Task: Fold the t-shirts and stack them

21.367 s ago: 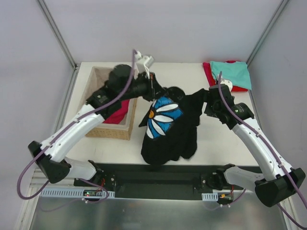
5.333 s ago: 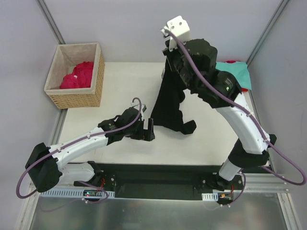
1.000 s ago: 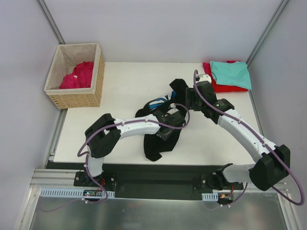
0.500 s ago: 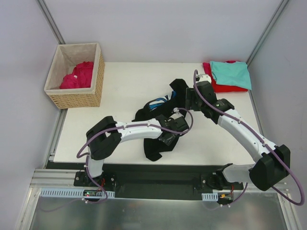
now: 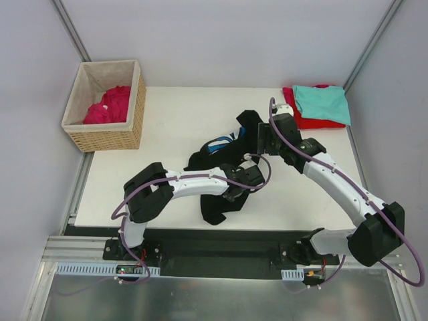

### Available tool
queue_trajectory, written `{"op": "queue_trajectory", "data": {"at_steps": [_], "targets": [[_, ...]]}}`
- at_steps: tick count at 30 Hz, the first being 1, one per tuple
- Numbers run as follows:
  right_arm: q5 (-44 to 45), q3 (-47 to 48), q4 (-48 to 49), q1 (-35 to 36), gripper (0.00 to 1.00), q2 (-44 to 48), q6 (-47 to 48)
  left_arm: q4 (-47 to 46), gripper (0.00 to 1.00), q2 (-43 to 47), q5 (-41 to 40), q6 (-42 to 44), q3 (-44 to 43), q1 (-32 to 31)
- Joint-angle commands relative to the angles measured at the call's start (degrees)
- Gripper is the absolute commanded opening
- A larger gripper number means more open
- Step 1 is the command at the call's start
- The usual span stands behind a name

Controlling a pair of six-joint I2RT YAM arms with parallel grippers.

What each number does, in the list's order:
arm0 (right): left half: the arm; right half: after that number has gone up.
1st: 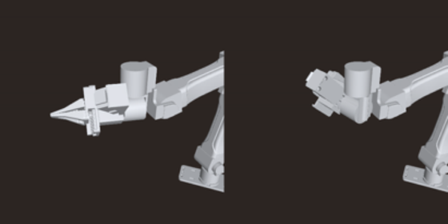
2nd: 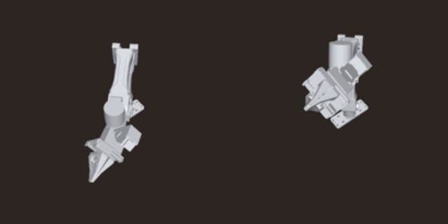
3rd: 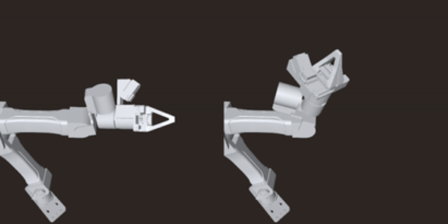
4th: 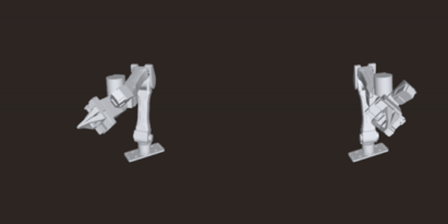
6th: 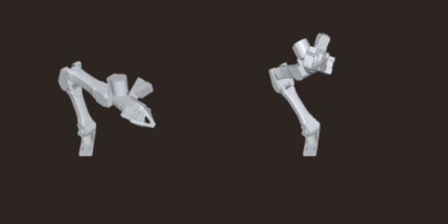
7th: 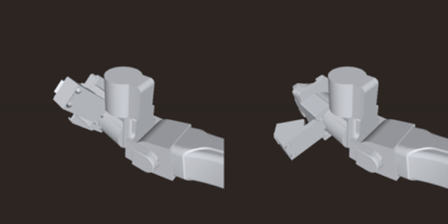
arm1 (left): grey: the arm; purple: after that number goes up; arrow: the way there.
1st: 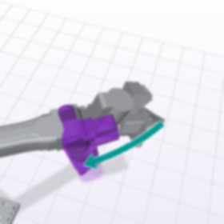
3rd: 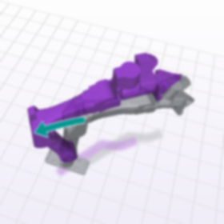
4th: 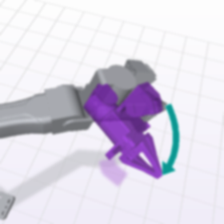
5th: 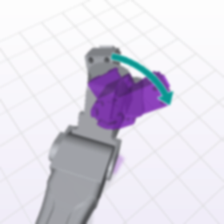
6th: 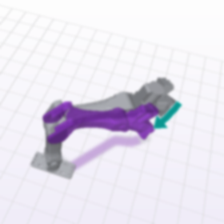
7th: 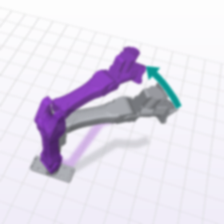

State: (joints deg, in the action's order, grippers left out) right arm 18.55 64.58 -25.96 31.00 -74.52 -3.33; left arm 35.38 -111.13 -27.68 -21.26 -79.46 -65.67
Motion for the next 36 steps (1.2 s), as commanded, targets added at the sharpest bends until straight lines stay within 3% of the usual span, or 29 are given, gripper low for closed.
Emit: {"op": "queue_trajectory", "data": {"at_steps": [1, 9, 11, 12, 13, 20, 26, 30, 36], "targets": [[-0.71, 0.81, 0.91, 0.28, 0.70, 2.27, -0.80, -0.39, 0.33, -1.80, -1.76, 1.30, -0.52, -0.07], [-0.79, 0.55, 0.99, 0.37, 0.70, 2.45, -0.71, -2.41, 0.33, -2.16, -1.58, 1.57, 0.71, 1.24], [-0.88, 0.46, 1.00, 0.37, 0.70, 2.28, -0.80, -3.12, 0.21, -1.90, -1.50, 1.74, 1.15, 1.51], [-0.88, 0.46, 0.99, 0.29, 0.70, 2.28, -0.88, -3.21, 0.05, -1.90, -1.15, 1.92, 1.15, 1.68], [-0.88, 0.38, 1.08, 0.29, 0.70, 2.19, -0.80, -3.29, 0.00, -1.81, -1.23, 1.92, 1.24, 1.68], [-1.14, 0.02, 1.34, 0.28, 0.70, 2.01, -1.15, -3.38, 0.00, 1.88, -1.15, 2.71, 1.85, 1.77], [-1.76, -0.85, 2.13, 0.29, 0.70, 1.66, -1.68, -1.72, 0.00, 12.50, -3.52, 4.64, 1.51, 1.77], [-2.28, -2.00, 2.66, 0.37, 0.69, 1.57, -2.55, -0.31, 0.00, 21.54, -4.22, 7.63, -2.44, 1.77], [-2.46, -3.66, 3.01, 1.34, 0.68, 2.71, -3.35, 1.71, 0.00, 26.31, -5.19, 13.95, -11.65, 1.86]]}}
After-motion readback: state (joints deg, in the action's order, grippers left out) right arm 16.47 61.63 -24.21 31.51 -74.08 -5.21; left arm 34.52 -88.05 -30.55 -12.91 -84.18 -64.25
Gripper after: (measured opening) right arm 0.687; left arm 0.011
